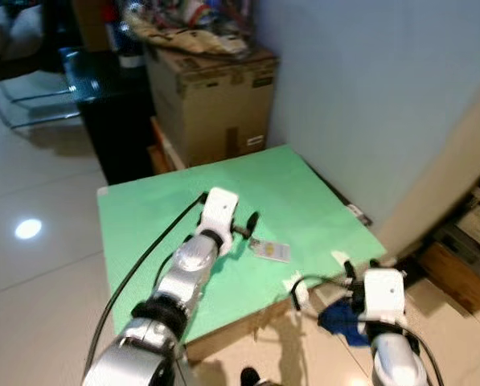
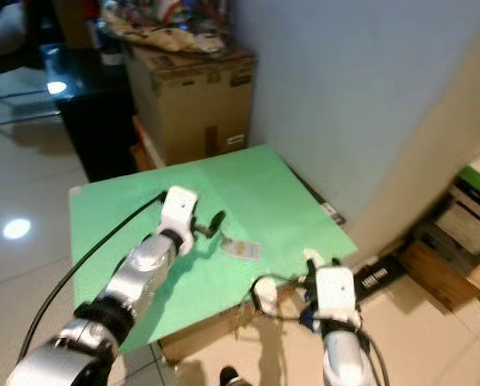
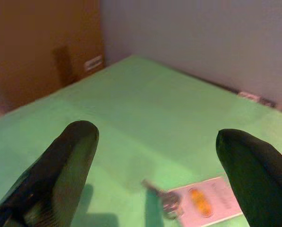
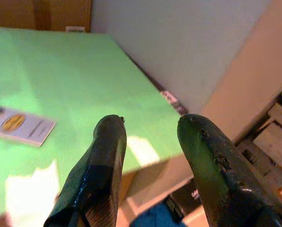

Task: Hang keys on a hook

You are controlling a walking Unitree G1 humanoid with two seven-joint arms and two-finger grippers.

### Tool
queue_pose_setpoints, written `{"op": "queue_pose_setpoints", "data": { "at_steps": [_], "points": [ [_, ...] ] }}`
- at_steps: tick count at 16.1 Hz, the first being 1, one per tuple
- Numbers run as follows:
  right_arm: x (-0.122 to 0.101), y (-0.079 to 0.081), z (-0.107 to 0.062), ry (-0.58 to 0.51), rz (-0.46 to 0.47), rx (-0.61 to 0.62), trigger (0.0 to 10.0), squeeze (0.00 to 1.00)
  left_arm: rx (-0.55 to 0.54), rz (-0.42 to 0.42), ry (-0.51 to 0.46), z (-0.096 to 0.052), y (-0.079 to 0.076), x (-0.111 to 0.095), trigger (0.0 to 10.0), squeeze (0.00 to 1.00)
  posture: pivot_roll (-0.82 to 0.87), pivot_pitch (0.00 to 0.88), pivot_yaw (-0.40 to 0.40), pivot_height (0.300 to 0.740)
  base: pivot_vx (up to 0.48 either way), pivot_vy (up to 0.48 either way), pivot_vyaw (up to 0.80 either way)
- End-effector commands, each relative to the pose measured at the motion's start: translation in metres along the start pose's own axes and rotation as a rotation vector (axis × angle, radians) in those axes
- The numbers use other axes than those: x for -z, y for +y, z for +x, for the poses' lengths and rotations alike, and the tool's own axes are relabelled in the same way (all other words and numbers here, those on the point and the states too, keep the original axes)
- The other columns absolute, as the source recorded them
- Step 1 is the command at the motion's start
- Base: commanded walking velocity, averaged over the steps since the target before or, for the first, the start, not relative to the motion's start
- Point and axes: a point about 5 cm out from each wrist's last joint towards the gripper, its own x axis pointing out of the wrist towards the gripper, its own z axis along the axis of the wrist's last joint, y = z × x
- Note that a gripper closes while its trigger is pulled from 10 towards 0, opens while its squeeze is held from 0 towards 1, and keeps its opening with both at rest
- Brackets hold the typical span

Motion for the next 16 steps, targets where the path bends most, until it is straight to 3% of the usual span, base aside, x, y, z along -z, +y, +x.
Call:
{"op": "queue_pose_setpoints", "data": {
  "at_steps": [1, 3, 5, 7, 8, 9, 11, 13, 14, 15, 16],
  "points": [
    [-0.002, 0.0, -0.004, -0.012, 0.002, -0.01, 10.0, 0.12, 0.032, 0.018, 0.014, 0.002, -0.009, 0.003, 10.0, 0.0, -0.19, 0.125, 0.018, 0.74, 0.0, 0.0, -0.64],
    [-0.001, 0.019, -0.027, -0.003, 0.003, -0.105, 10.0, 0.07, 0.065, -0.021, 0.051, 0.009, -0.02, 0.001, 10.0, 0.0, -0.22, 0.198, 0.04, 0.74, 0.0, 0.0, -0.32],
    [0.001, 0.028, -0.039, 0.005, 0.009, -0.152, 10.0, 0.07, 0.098, -0.063, 0.069, 0.013, -0.031, 0.001, 10.0, 0.0, -0.24, 0.226, 0.052, 0.74, 0.0, 0.0, 0.0],
    [0.0, 0.038, -0.052, 0.014, 0.014, -0.19, 10.0, 0.07, 0.157, -0.105, 0.093, 0.016, -0.054, 0.0, 10.0, 0.0, -0.27, 0.25, 0.062, 0.74, 0.0, 0.0, 0.0],
    [-0.003, 0.041, -0.054, 0.006, 0.011, -0.202, 10.0, 0.08, 0.196, -0.083, 0.082, 0.019, -0.068, -0.005, 10.0, 0.0, -0.28, 0.253, 0.068, 0.74, 0.0, 0.0, 0.0],
    [-0.004, 0.042, -0.056, 0.002, 0.01, -0.206, 10.0, 0.08, 0.2, -0.067, 0.077, 0.02, -0.071, -0.007, 10.0, 0.0, -0.29, 0.252, 0.069, 0.74, 0.0, 0.0, 0.0],
    [-0.009, 0.034, -0.055, -0.008, 0.01, -0.171, 10.0, 0.07, 0.057, -0.083, -0.051, 0.027, -0.048, -0.033, 10.0, 0.0, -0.32, 0.232, 0.084, 0.74, 0.0, 0.0, 0.0],
    [-0.017, 0.019, -0.048, -0.055, 0.025, -0.09, 10.0, 0.08, -0.042, -0.13, -0.257, 0.014, -0.016, -0.046, 10.0, 0.0, -0.31, 0.191, 0.075, 0.74, 0.0, 0.0, 0.0],
    [-0.019, 0.013, -0.046, -0.072, 0.03, -0.06, 10.0, 0.08, -0.06, -0.145, -0.306, 0.007, -0.009, -0.045, 10.0, 0.0, -0.3, 0.181, 0.071, 0.74, 0.0, 0.0, 0.0],
    [-0.023, 0.004, -0.044, -0.099, 0.031, -0.007, 10.0, 0.08, -0.096, -0.147, -0.369, -0.012, 0.0, -0.041, 10.0, 0.0, -0.27, 0.154, 0.055, 0.74, 0.0, 0.0, 0.0],
    [-0.03, -0.006, -0.043, -0.13, 0.033, 0.055, 10.0, 0.09, -0.158, -0.148, -0.423, -0.045, 0.008, -0.034, 10.0, 0.0, -0.26, 0.139, 0.043, 0.74, 0.0, 0.0, 0.0]
  ]
}}
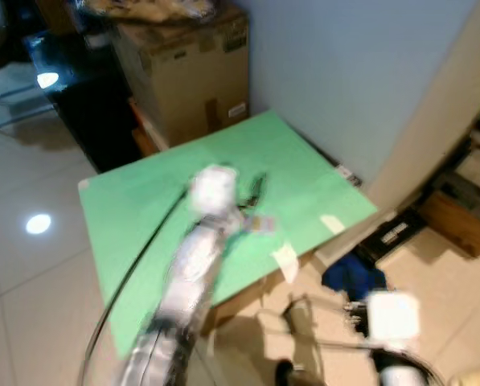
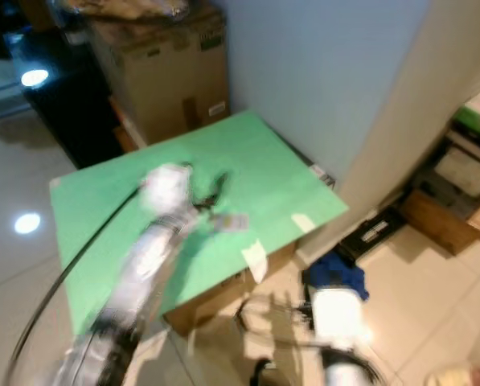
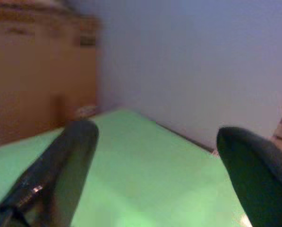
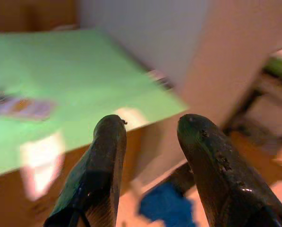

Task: Hang keys on a hook

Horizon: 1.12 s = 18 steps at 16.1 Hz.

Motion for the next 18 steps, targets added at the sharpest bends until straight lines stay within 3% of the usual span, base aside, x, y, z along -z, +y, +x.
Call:
{"op": "queue_pose_setpoints", "data": {
  "at_steps": [1, 2, 3, 5, 7, 8, 11, 15, 18],
  "points": [
    [-0.009, -0.01, 0.0, -0.042, 0.005, 0.066, 10.0, 0.09, -0.028, 0.006, -0.022, -0.02, 0.006, -0.012, 10.0, 0.0, -0.22, 0.12, 0.024, 0.74, 0.0, 0.0, 0.0],
    [-0.016, -0.011, 0.004, -0.068, -0.003, 0.069, 10.0, 0.09, -0.04, 0.043, 0.008, -0.04, 0.005, -0.011, 10.0, 0.0, -0.19, 0.107, 0.009, 0.74, 0.0, 0.0, 0.0],
    [-0.019, -0.011, 0.008, -0.085, -0.008, 0.065, 10.0, 0.09, -0.041, 0.068, 0.017, -0.043, 0.004, -0.011, 10.0, 0.0, -0.18, 0.104, 0.004, 0.74, 0.0, 0.0, 0.0],
    [-0.032, -0.015, 0.034, -0.146, -0.024, 0.059, 10.0, 0.09, -0.084, 0.101, -0.002, -0.033, 0.01, -0.019, 10.0, 0.0, -0.12, 0.079, -0.028, 0.74, 0.0, 0.0, 0.0],
    [-0.029, -0.017, 0.059, 0.078, -0.041, 0.126, 10.0, 0.09, -0.105, 0.118, 0.008, -0.037, 0.014, -0.031, 10.0, 0.0, -0.11, 0.071, -0.035, 0.74, 0.0, 0.0, 0.0],
    [-0.03, -0.014, 0.066, 0.226, 0.015, 0.155, 10.0, 0.08, -0.107, 0.134, 0.021, -0.04, 0.015, -0.033, 10.0, 0.0, -0.1, 0.068, -0.043, 0.74, 0.0, 0.0, 0.0],
    [-0.068, 0.001, 0.093, 0.187, 0.188, 0.141, 10.0, 0.07, -0.111, 0.207, 0.044, -0.033, 0.016, -0.033, 10.0, 0.0, -0.08, 0.062, -0.044, 0.74, 0.0, 0.0, 0.0],
    [-0.072, -0.004, 0.115, 0.172, 0.175, 0.171, 10.0, 0.07, -0.074, 0.203, 0.028, -0.019, 0.014, -0.044, 10.0, 0.0, -0.08, 0.044, -0.031, 0.74, 0.167, -0.17, 0.0],
    [-0.069, -0.002, 0.121, 0.216, 0.174, 0.131, 10.0, 0.07, -0.131, 0.197, 0.013, -0.018, 0.013, -0.049, 10.0, 0.0, -0.06, 0.047, -0.052, 0.74, 0.392, -0.271, 0.0]
  ]
}}
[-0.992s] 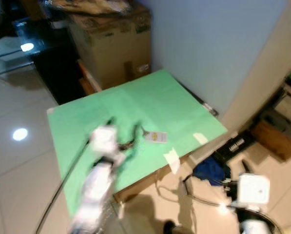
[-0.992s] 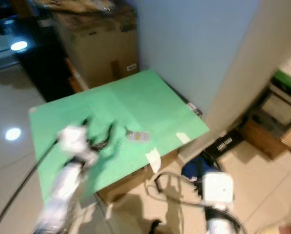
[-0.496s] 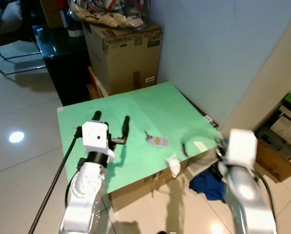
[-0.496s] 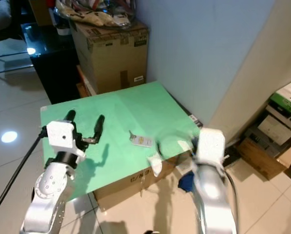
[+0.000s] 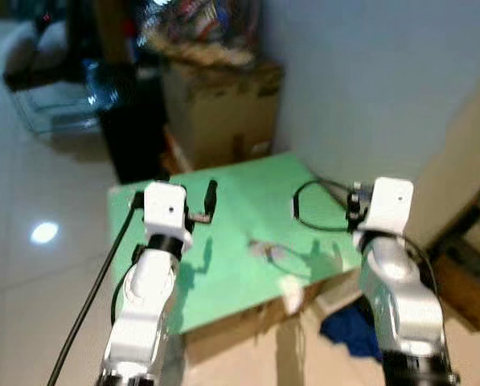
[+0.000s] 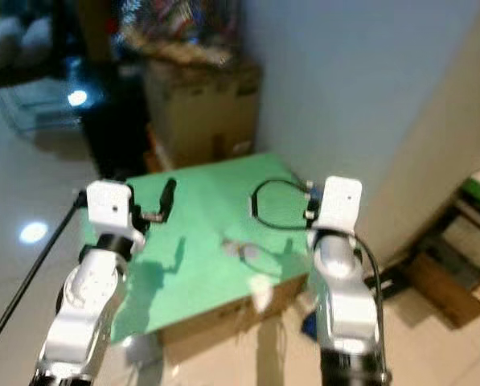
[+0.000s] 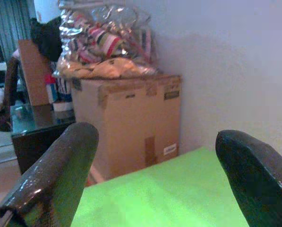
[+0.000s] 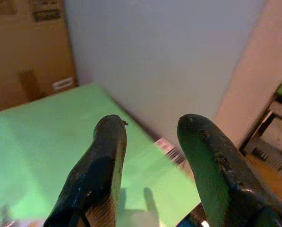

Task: Hang keys on a hook

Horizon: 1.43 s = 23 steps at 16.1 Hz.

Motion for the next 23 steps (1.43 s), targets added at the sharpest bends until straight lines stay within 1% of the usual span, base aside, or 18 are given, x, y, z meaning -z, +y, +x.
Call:
{"op": "queue_pose_setpoints", "data": {
  "at_steps": [1, 2, 3, 4, 5, 7, 8, 9, 10, 11, 12, 14, 15, 17, 18, 20, 21, 23],
  "points": [
    [0.007, -0.002, 0.003, 0.048, 0.02, -0.002, 10.0, 0.07, -0.022, 0.003, -0.011, 0.001, 0.0, -0.005, 10.0, 0.0, -0.06, 0.048, -0.057, 0.74, 0.412, 0.0, 0.0],
    [0.009, 0.001, 0.006, 0.078, 0.056, -0.017, 10.0, 0.07, -0.055, -0.001, -0.018, 0.001, 0.002, -0.007, 10.0, 0.0, -0.05, 0.054, -0.065, 0.74, 0.442, 0.0, 0.0],
    [0.014, 0.009, 0.008, 0.149, 0.073, -0.064, 10.0, 0.07, -0.079, 0.024, -0.029, 0.002, 0.001, -0.01, 10.0, 0.0, -0.05, 0.053, -0.072, 0.74, 0.48, 0.0, 0.0],
    [0.016, 0.013, 0.008, 0.182, 0.076, -0.092, 10.0, 0.07, -0.094, 0.032, -0.032, 0.003, 0.002, -0.011, 10.0, 0.0, -0.05, 0.054, -0.077, 0.74, 0.48, 0.0, 0.0],
    [0.018, 0.02, 0.01, 0.215, 0.058, -0.144, 10.0, 0.07, -0.124, 0.028, -0.026, 0.003, 0.006, -0.01, 10.0, 0.0, -0.04, 0.054, -0.083, 0.74, 0.48, 0.0, 0.0],
    [0.02, 0.034, 0.013, 0.245, 0.029, -0.24, 10.0, 0.07, -0.189, 0.047, 0.015, 0.002, 0.015, -0.005, 10.0, 0.0, -0.03, 0.049, -0.094, 0.74, 0.349, 0.319, 0.0],
    [0.02, 0.035, 0.013, 0.244, 0.025, -0.249, 10.0, 0.07, -0.198, 0.056, 0.024, 0.002, 0.016, -0.004, 10.0, 0.0, -0.03, 0.049, -0.094, 0.74, 0.296, 0.379, 0.0],
    [0.017, 0.04, 0.016, 0.218, 0.028, -0.269, 10.0, 0.09, -0.196, 0.056, 0.027, 0.001, 0.015, -0.003, 10.0, 0.0, -0.01, 0.049, -0.104, 0.74, 0.0, 0.0, 0.0],
    [0.019, 0.042, 0.017, 0.214, 0.02, -0.281, 10.0, 0.15, -0.191, 0.048, 0.018, 0.0, 0.013, -0.004, 10.0, 0.0, 0.0, 0.057, -0.112, 0.74, 0.0, 0.0, 0.68],
    [0.022, 0.042, 0.018, 0.226, 0.02, -0.281, 10.0, 0.16, -0.182, 0.047, 0.009, -0.001, 0.011, -0.006, 10.0, 0.0, 0.0, 0.057, -0.112, 0.74, 0.0, 0.0, 0.66],
    [0.026, 0.042, 0.019, 0.233, 0.012, -0.28, 10.0, 0.23, -0.166, 0.069, 0.004, -0.002, 0.011, -0.007, 10.0, 0.0, 0.02, 0.068, -0.115, 0.74, 0.0, 0.0, 0.59],
    [0.03, 0.04, 0.022, 0.233, 0.007, -0.273, 10.0, 0.27, -0.154, 0.109, 0.024, -0.002, 0.01, -0.005, 10.0, 0.0, 0.02, 0.074, -0.113, 0.74, 0.0, 0.0, 0.59],
    [0.033, 0.039, 0.024, 0.231, 0.006, -0.26, 10.0, 0.3, -0.153, 0.112, 0.03, -0.002, 0.011, -0.003, 10.0, 0.0, 0.02, 0.077, -0.113, 0.74, 0.0, 0.0, 0.52],
    [0.036, 0.038, 0.026, 0.222, 0.001, -0.232, 10.0, 0.27, -0.14, 0.12, 0.032, -0.002, 0.01, -0.004, 10.0, 0.0, 0.03, 0.087, -0.109, 0.74, 0.0, 0.0, 0.26],
    [0.041, 0.036, 0.025, 0.217, -0.01, -0.209, 10.0, 0.24, -0.1, 0.136, 0.025, -0.002, 0.007, -0.005, 10.0, 0.0, 0.03, 0.094, -0.106, 0.74, 0.0, 0.0, 0.0],
    [0.044, 0.034, 0.025, 0.213, -0.007, -0.187, 10.0, 0.23, -0.084, 0.137, 0.026, -0.002, 0.005, -0.006, 10.0, 0.0, 0.03, 0.099, -0.101, 0.74, 0.0, 0.0, 0.0],
    [0.049, 0.025, 0.028, 0.212, 0.031, -0.134, 10.0, 0.23, -0.049, 0.118, 0.045, -0.005, 0.002, -0.004, 10.0, 0.0, 0.03, 0.108, -0.093, 0.74, 0.0, 0.0, 0.0],
    [0.055, 0.02, 0.031, 0.222, 0.051, -0.102, 10.0, 0.23, -0.029, 0.092, 0.039, -0.008, 0.002, -0.006, 10.0, 0.0, 0.04, 0.115, -0.089, 0.74, 0.24, 0.0, 0.0]
  ]
}}
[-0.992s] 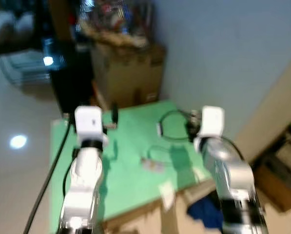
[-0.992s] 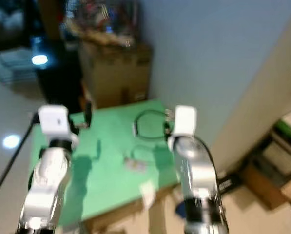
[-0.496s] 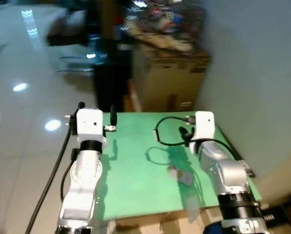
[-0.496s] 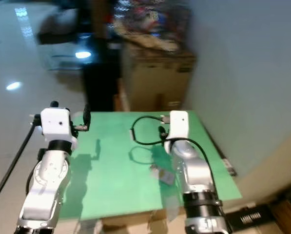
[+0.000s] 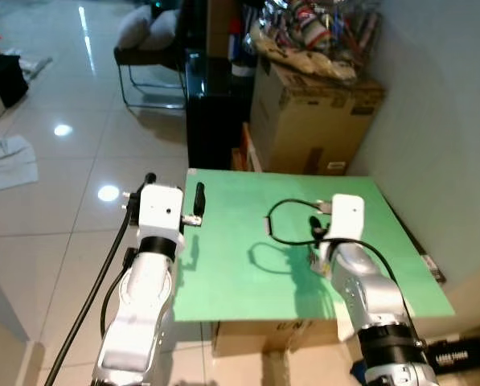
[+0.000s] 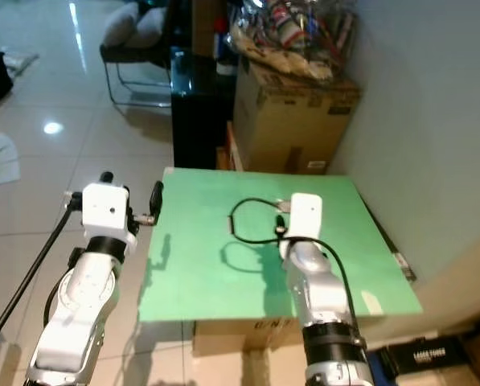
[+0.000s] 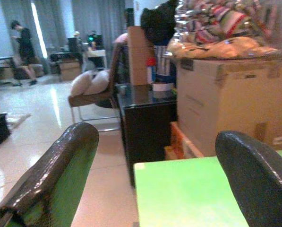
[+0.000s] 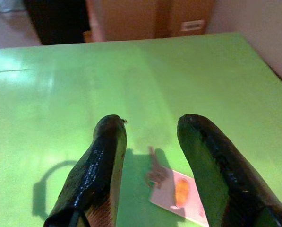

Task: Hang keys on a hook

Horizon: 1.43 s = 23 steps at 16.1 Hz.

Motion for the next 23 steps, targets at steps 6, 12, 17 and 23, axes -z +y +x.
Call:
{"op": "queue_pose_setpoints", "data": {
  "at_steps": [6, 12, 17, 23],
  "points": [
    [0.004, -0.005, 0.001, -0.019, -0.004, 0.029, 10.0, 0.24, 0.123, -0.007, -0.024, -0.015, -0.018, -0.008, 10.0, 0.0, 0.06, 0.113, -0.094, 0.74, 0.472, 0.0, 0.0],
    [0.006, -0.001, 0.006, -0.015, -0.022, 0.002, 10.0, 0.24, 0.138, 0.019, -0.004, -0.019, -0.022, -0.006, 10.0, 0.0, 0.07, 0.105, -0.108, 0.74, 0.476, 0.0, 0.0],
    [0.02, -0.006, 0.006, 0.034, 0.025, 0.052, 10.0, 0.24, 0.133, 0.024, 0.006, -0.021, -0.023, -0.005, 10.0, 0.0, 0.07, 0.119, -0.108, 0.74, 0.189, 0.0, 0.0],
    [0.054, 0.003, 0.007, 0.178, 0.136, 0.044, 10.0, 0.24, 0.137, 0.045, 0.03, -0.03, -0.008, -0.005, 10.0, 0.0, 0.11, 0.197, -0.077, 0.74, 0.0, 0.0, 0.0]
  ]
}}
